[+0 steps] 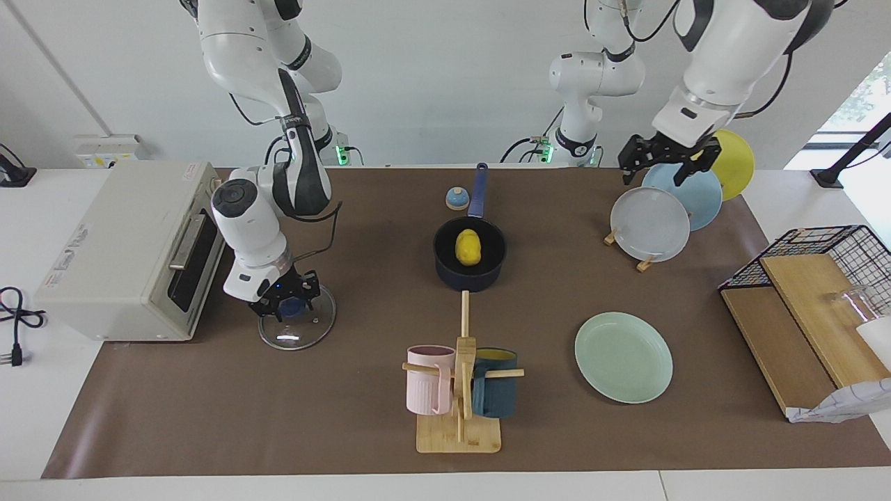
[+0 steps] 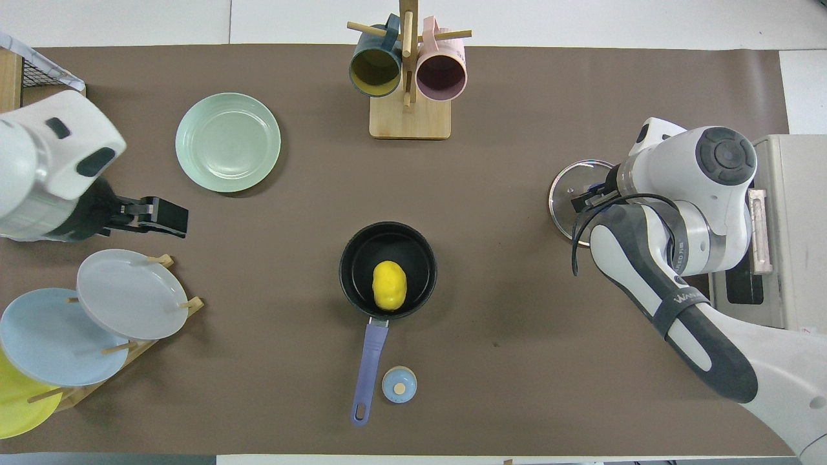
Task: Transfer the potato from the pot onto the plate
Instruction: 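Set the lid on the table while the left gripper reaches the saucepan, then lower the left gripper into the saucepan and grasp the yellow potato, then lift the potato with the left gripper and carry it over the green plate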
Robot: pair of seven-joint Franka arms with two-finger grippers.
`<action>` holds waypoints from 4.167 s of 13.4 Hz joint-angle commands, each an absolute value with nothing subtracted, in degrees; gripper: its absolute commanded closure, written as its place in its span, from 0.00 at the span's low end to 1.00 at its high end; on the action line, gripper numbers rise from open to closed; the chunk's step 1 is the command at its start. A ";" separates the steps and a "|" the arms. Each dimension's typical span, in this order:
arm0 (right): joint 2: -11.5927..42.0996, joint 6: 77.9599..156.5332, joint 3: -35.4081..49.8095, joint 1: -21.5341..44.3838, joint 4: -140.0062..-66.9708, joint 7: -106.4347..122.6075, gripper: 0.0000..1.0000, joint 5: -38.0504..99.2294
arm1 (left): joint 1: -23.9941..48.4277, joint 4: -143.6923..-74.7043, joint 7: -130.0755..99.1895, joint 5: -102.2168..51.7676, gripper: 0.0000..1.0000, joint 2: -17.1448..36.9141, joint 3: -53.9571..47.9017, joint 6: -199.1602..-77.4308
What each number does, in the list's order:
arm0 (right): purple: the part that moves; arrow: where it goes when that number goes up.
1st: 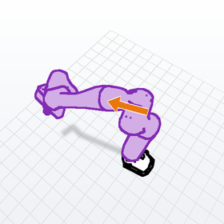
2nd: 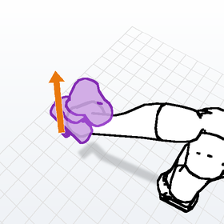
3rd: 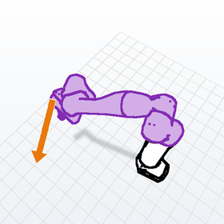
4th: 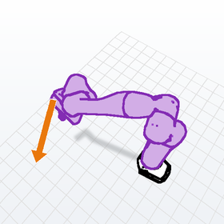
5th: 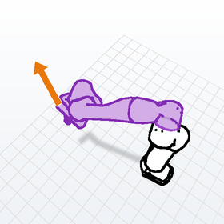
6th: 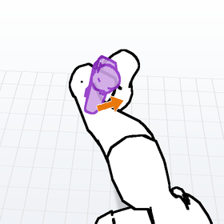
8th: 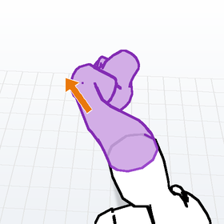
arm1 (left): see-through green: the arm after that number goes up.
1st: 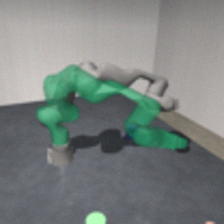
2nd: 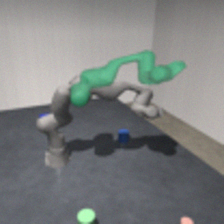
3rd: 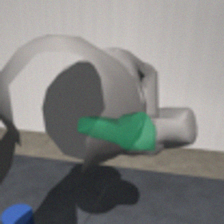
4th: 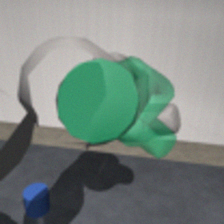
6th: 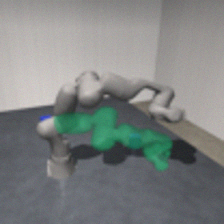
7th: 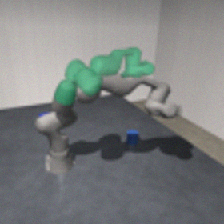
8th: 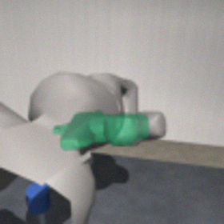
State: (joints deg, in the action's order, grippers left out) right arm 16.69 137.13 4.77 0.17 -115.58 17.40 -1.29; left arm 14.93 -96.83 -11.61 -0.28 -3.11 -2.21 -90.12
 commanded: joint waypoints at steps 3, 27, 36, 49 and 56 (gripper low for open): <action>15.47 134.58 5.62 -0.18 -114.10 15.31 0.00 -1.05 | 25.64 -106.94 -24.94 -1.05 0.00 -4.66 -1.58 -101.57; 2.20 92.20 -0.53 1.85 -95.71 -0.96 0.00 -1.93 | 41.31 -118.56 -47.36 -3.43 0.00 10.01 -1.76 -129.98; 2.20 92.82 -0.88 1.41 -95.27 -1.32 0.00 -1.85 | 43.76 -119.44 -48.78 -3.43 0.00 11.34 -1.76 -129.64; 2.29 92.99 -0.88 0.35 -95.27 -1.06 0.00 -1.58 | 43.68 -119.01 -49.75 -3.43 1.00 10.64 -1.67 -128.85; 1.93 92.72 -0.88 0.26 -95.27 -1.14 0.00 -1.58 | 35.00 -98.39 -44.84 -3.43 1.00 8.79 -1.58 -106.47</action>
